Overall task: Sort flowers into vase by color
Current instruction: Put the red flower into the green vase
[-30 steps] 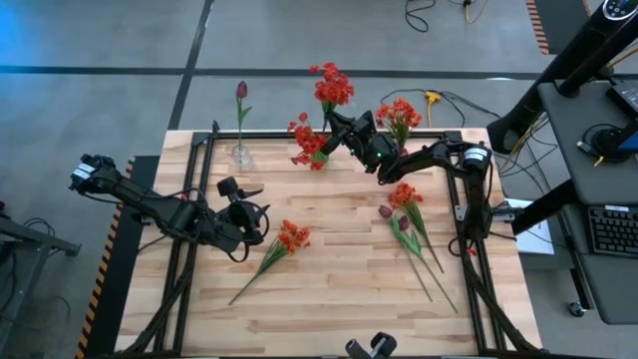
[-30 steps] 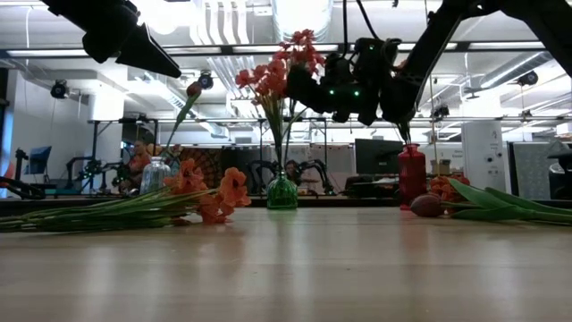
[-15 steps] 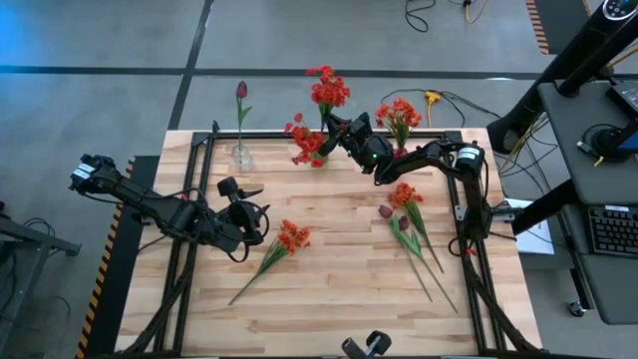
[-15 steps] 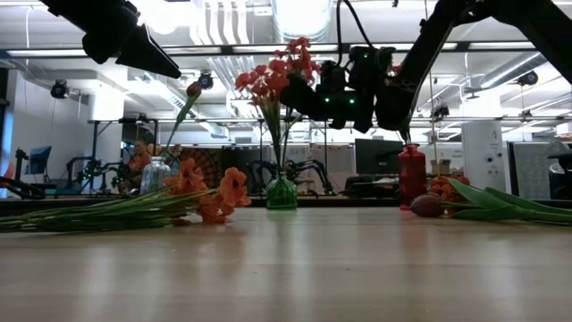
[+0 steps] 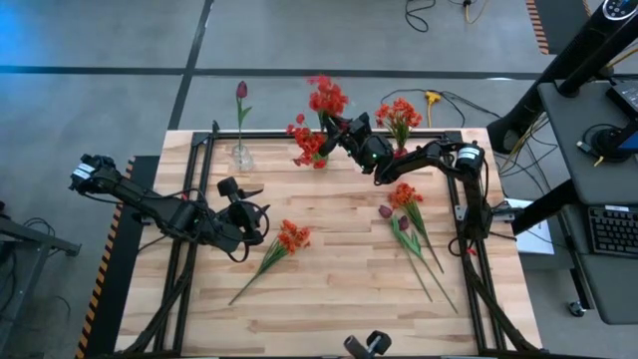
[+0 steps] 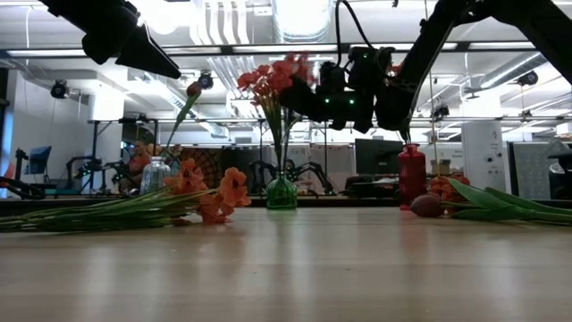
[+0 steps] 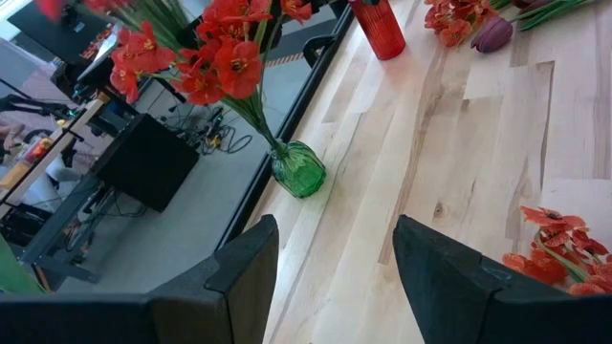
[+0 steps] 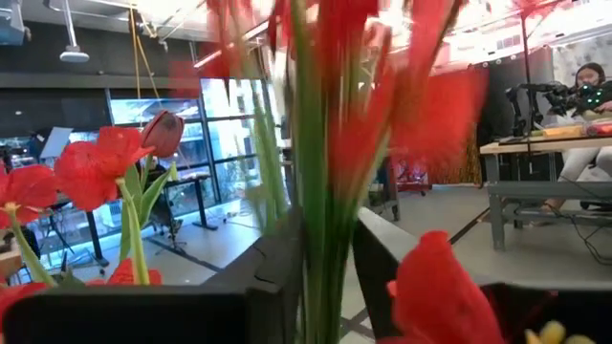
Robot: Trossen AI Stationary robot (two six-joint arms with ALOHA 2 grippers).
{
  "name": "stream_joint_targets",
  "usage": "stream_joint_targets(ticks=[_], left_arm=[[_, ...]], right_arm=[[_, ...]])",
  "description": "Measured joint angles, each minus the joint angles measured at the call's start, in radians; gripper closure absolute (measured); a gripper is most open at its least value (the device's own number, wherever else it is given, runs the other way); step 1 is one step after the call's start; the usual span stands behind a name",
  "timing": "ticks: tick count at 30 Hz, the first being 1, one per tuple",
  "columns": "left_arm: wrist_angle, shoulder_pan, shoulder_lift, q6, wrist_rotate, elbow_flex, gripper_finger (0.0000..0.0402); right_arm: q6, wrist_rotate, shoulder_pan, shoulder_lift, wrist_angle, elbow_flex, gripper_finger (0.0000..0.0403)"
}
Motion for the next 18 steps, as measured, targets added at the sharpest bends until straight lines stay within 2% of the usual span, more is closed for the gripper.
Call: stream_joint_targets(ticks=[7,18], left_arm=[[0.000,0.000,0.000,0.000,0.000,0.000,0.0212],[0.000,0.000,0.000,0.000,0.000,0.000,0.0212]], right_arm=[[0.009,0.000,0.000,-0.002,-0.016,0.000,0.0274],[0.010,0.000,0.003,-0.035,-0.126,0.000,0.0227]])
